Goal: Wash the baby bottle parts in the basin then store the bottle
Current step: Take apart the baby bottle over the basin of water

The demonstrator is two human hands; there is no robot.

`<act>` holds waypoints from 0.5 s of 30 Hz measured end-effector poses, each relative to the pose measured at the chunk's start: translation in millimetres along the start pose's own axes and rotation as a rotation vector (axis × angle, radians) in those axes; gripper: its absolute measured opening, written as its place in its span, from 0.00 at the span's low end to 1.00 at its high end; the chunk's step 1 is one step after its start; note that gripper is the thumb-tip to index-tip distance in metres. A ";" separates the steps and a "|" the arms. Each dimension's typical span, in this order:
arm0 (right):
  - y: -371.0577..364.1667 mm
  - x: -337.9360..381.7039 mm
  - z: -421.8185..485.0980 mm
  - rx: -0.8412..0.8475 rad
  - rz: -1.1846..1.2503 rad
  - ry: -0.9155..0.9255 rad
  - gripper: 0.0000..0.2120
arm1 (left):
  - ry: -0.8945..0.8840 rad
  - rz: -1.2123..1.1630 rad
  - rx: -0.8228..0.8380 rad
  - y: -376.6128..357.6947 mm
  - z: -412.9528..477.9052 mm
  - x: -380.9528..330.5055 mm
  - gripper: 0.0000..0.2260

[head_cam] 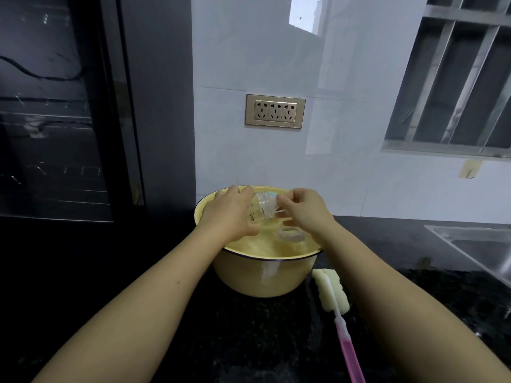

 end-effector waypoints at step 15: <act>33.8 -5.6 9.1 -0.245 -0.291 0.002 0.11 | 0.092 -0.075 -0.081 5.1 4.5 10.7 0.23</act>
Point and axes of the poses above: each hand's wrist, its own z-axis towards the middle knuckle, its own y-axis out of the back of the hand, x = y × z, the point moved 6 cm from there along z, towards the middle knuckle, and after that the axes turned 8 degrees about -z, right-handed, at the moved point
